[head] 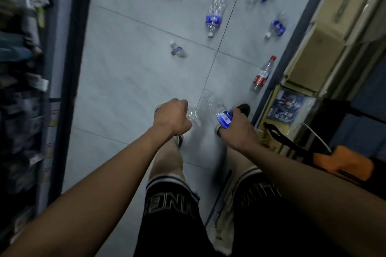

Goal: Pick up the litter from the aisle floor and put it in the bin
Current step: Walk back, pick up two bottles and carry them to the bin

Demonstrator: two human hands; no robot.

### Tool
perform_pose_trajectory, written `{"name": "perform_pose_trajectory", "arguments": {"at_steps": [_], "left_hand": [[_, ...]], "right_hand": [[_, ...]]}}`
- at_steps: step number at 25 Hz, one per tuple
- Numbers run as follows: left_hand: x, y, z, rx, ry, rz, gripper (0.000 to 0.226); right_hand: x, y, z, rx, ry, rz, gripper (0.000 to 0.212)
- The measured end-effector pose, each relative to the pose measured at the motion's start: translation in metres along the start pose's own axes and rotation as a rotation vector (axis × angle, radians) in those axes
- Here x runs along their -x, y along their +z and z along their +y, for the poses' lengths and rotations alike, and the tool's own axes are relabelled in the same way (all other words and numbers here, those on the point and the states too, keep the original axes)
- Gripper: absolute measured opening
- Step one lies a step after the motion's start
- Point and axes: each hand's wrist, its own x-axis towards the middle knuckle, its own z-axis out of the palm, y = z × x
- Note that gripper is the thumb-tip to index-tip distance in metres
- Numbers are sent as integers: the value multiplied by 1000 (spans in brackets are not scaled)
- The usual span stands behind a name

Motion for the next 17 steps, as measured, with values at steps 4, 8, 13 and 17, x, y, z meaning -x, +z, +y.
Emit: {"name": "perform_pose_trajectory", "arguments": {"at_steps": [4,8,13,17], "left_hand": [[110,-76,0,56,-49,121,11],[186,-124,-30,175,-92,247,12],[230,-145,-108,312,-121,257,14],[253,-168,-153,112,-22,189,13]], "right_hand": [[101,-56,-41,55,-154,72,66],[177,-75,-65,67,-267,156,65],[243,-48,-69,101,-183,222,71],[294,10,-65,-88,-21,301,61]]}}
